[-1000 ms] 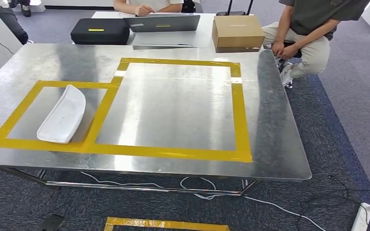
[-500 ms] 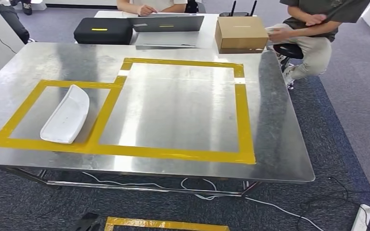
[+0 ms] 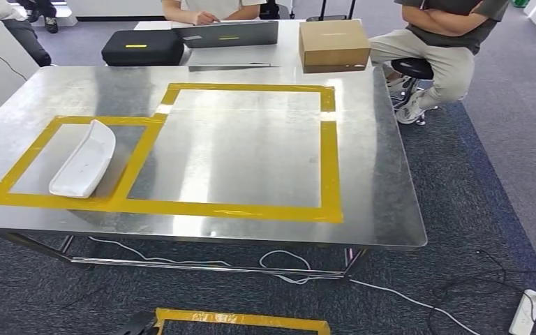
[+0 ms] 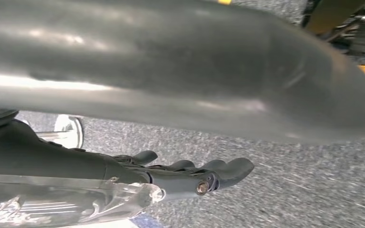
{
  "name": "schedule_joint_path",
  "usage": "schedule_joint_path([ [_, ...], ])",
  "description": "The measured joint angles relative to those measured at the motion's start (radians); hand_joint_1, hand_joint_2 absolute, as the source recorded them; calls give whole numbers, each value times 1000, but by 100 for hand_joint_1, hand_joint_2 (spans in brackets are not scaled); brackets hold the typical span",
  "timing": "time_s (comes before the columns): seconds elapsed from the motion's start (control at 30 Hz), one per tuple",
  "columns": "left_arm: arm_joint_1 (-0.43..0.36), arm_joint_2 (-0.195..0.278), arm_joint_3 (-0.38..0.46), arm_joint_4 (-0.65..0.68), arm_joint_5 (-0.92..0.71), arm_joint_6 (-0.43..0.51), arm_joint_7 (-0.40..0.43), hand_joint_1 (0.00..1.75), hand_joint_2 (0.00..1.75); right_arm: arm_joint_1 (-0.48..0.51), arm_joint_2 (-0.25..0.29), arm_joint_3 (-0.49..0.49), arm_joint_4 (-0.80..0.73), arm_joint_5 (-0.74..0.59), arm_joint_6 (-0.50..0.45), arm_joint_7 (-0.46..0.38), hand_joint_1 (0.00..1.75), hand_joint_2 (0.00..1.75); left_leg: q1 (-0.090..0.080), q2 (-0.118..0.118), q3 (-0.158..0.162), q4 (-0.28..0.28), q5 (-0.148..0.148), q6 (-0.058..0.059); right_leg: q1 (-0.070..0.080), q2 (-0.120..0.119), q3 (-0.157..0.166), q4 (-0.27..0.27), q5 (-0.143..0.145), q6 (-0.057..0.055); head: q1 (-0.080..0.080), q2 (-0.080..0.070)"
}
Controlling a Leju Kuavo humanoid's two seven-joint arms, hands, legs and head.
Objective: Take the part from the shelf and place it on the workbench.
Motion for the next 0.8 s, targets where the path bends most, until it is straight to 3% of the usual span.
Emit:
schedule_joint_path([
  [0.03, -1, 0, -1, 3, -8, 0, 11, 0, 0, 0, 0, 0, 0, -1, 1, 8, 0, 0, -1, 0, -18, 62, -31, 1, 3, -2, -11, 0, 8, -2, -1, 0],
  [0.07, -1, 0, -3, 7, -17, -2, 28, 0, 0, 0, 0, 0, 1, 1, 13, 23, 0, 0, -1, 0, -22, 96, -41, 4, 6, -4, -21, 1, 15, -3, -1, 0],
  [0.1, -2, 1, -6, 12, -27, -7, 47, 0, 0, -1, -1, 2, 4, 8, 36, 44, 0, 0, -2, 0, -7, 94, -32, 8, 9, -5, -31, 1, 22, -3, -2, 0],
  [0.13, -3, 4, -8, 20, -36, -15, 63, 0, 0, -1, -3, 8, 8, 19, 70, 65, 0, 0, -4, 0, 27, 51, -8, 12, 10, -5, -38, 1, 29, -1, -2, 0],
  [0.23, -11, 16, -17, 44, -44, -22, 102, 0, 0, 2, -9, 63, 20, 43, 129, 102, 0, 0, -12, 0, 166, -157, 47, 28, 15, -4, -56, 3, 49, 12, -2, 0],
  [0.3, -15, 19, -20, 55, -38, -7, 129, 0, 0, 4, -10, 99, 24, 34, 123, 110, 0, 0, -18, -1, 192, -209, 49, 34, 16, -5, -63, 2, 63, 25, -2, 0],
  [0.37, -16, 20, -20, 63, -31, 3, 141, 0, 0, 6, -12, 118, 27, 28, 121, 115, 0, 0, -19, 1, 179, -210, 61, 46, 13, -5, -67, 0, 70, 37, -3, 0],
  [0.4, -16, 21, -20, 66, -30, 5, 144, 0, 0, 8, -13, 125, 29, 27, 121, 117, 0, 0, -18, 2, 172, -211, 69, 55, 11, -6, -73, 12, 54, 43, -2, 0],
  [0.43, -17, 22, -20, 69, -29, 6, 145, 0, 0, 9, -14, 132, 30, 26, 121, 118, 0, 0, -17, 4, 164, -212, 80, 62, 10, -6, -86, 44, 20, 47, 0, 0],
  [0.5, -18, 23, -20, 72, -28, 7, 146, 0, 0, 10, -17, 142, 33, 25, 120, 119, 0, 0, -17, 6, 141, -212, 99, 71, 10, -8, -123, 165, -78, 55, 4, 0],
  [0.53, -17, 24, -20, 74, -28, 7, 146, 0, 0, 10, -18, 146, 34, 25, 120, 119, 0, 0, -19, 7, 129, -211, 109, 71, 10, -8, -138, 231, -113, 58, 4, 0],
  [0.57, -17, 24, -20, 76, -28, 7, 146, 0, 0, 11, -19, 150, 34, 25, 119, 119, 0, 0, -20, 8, 116, -210, 118, 72, 10, -8, -141, 275, -127, 59, 4, 0],
  [0.6, -17, 25, -20, 79, -31, 6, 146, 0, 0, 11, -20, 153, 35, 27, 120, 119, 0, 0, -21, 9, 104, -210, 128, 71, 10, -8, -129, 286, -120, 59, 4, 0],
  [0.63, -17, 25, -23, 81, -37, 4, 147, 0, 0, 12, -22, 161, 36, 34, 121, 119, 0, 0, -22, 10, 93, -209, 137, 70, 10, -8, -96, 258, -96, 57, 4, 0],
  [0.67, -17, 25, -31, 83, -46, 2, 151, 0, 0, 14, -24, 174, 36, 43, 123, 119, 0, 0, -22, 9, 83, -208, 145, 68, 10, -8, -46, 198, -69, 54, 4, 0],
  [0.73, -13, 25, -82, 89, -65, -1, 178, 0, 0, 14, -29, 222, 36, 62, 128, 118, 0, 0, -25, 9, 68, -204, 160, 60, 12, -8, 64, 43, -50, 46, 3, 0],
  [0.8, -3, 27, -193, 97, -73, -2, 212, 0, 0, 15, -34, 283, 38, 69, 134, 118, 0, 0, -27, 9, 62, -203, 176, 50, 16, -7, 109, -36, -58, 37, 2, 0],
])
